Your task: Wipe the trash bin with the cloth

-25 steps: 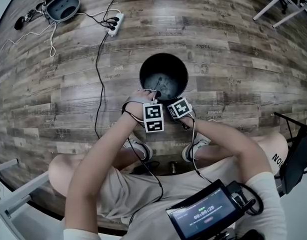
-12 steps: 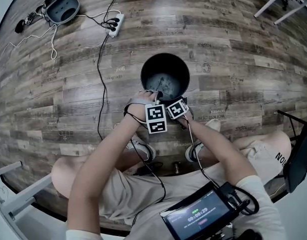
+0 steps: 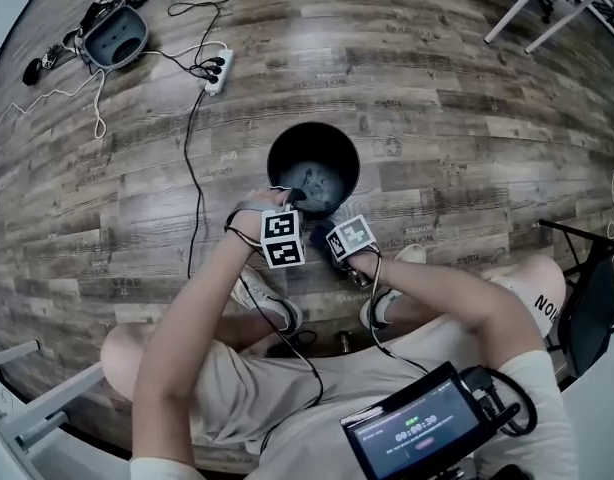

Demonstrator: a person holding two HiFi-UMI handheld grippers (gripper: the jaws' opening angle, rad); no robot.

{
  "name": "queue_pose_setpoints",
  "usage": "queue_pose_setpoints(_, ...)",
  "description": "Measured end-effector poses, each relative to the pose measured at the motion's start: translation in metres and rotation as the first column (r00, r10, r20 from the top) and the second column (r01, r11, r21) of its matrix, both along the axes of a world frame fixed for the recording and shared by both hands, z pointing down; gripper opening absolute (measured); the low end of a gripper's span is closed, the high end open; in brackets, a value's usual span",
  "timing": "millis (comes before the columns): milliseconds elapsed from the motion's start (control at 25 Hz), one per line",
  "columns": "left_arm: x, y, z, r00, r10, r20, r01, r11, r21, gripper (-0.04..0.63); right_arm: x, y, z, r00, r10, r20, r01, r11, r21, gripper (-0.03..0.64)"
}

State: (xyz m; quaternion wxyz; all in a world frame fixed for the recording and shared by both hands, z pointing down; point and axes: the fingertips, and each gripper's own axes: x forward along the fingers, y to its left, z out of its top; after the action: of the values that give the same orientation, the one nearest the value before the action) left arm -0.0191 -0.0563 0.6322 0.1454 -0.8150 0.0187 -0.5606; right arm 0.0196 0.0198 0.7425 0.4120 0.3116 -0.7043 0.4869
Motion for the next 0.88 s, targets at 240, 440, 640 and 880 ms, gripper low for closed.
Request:
queue_pose_setpoints(240, -0.018, -0.001, 0.015, 0.993, 0.095, 0.073, -0.097, 0.995, 0.038, 0.166, -0.015, 0.006, -0.061, 0.995, -0.088, 0.049, 0.084, 0.994, 0.074, 0.080)
queue_pose_setpoints(440, -0.018, -0.008, 0.021, 0.985, 0.130, 0.116, -0.145, 0.980, 0.137, 0.137, -0.006, 0.002, -0.102, 0.991, -0.122, 0.062, 0.113, 0.983, 0.142, 0.080)
queue_pose_setpoints(640, -0.017, -0.010, 0.023, 0.990, 0.074, 0.121, -0.088, 0.989, 0.117, 0.140, 0.000, -0.007, -0.137, 0.988, -0.127, 0.087, 0.109, 0.976, 0.188, 0.080)
queue_pose_setpoints(880, -0.003, -0.005, 0.022, 0.995, -0.038, 0.088, 0.030, 0.996, 0.089, 0.137, 0.008, -0.018, -0.151, 0.988, -0.114, 0.100, 0.088, 0.968, 0.236, 0.080)
